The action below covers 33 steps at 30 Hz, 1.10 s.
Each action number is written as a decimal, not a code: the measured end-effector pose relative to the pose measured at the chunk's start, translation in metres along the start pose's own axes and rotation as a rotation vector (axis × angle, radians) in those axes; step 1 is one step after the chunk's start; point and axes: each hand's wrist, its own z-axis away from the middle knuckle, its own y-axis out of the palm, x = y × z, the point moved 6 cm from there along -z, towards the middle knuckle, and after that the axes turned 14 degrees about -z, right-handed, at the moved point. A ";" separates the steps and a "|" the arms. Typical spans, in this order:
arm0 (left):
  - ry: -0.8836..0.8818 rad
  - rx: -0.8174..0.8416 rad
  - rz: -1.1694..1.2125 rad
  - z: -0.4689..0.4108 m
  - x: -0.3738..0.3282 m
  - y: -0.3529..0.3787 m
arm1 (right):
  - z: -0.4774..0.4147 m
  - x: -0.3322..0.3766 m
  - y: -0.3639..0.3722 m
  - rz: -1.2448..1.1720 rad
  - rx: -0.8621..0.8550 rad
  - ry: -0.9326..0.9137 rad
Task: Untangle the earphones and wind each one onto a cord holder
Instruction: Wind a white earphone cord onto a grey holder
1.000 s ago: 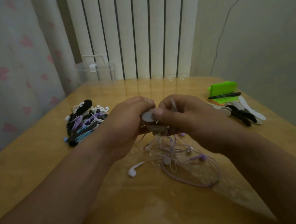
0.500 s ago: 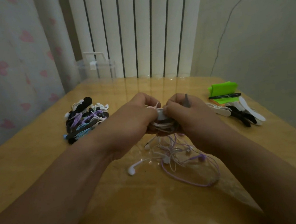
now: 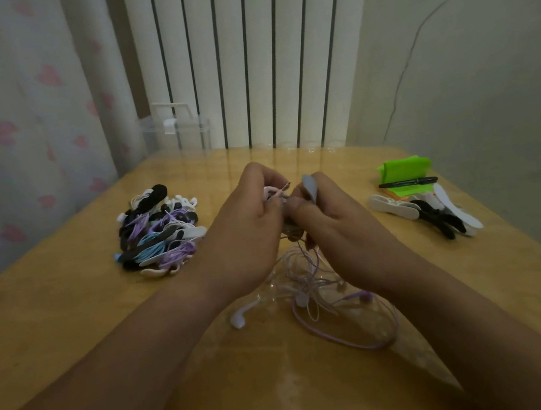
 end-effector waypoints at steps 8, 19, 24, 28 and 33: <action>0.090 -0.068 0.074 0.000 -0.005 -0.005 | -0.007 -0.007 -0.009 -0.301 -0.025 0.123; 0.149 -0.005 -0.034 0.001 -0.003 0.001 | -0.008 -0.015 -0.014 -0.335 0.128 0.239; 0.154 0.039 -0.079 -0.001 0.000 0.001 | -0.008 -0.017 -0.013 -0.226 0.110 0.234; 0.069 0.110 -0.043 -0.007 0.005 -0.001 | -0.006 -0.021 -0.009 -0.360 0.136 0.333; -0.117 0.195 0.160 -0.012 0.022 0.001 | -0.007 -0.026 -0.002 -0.433 0.130 0.368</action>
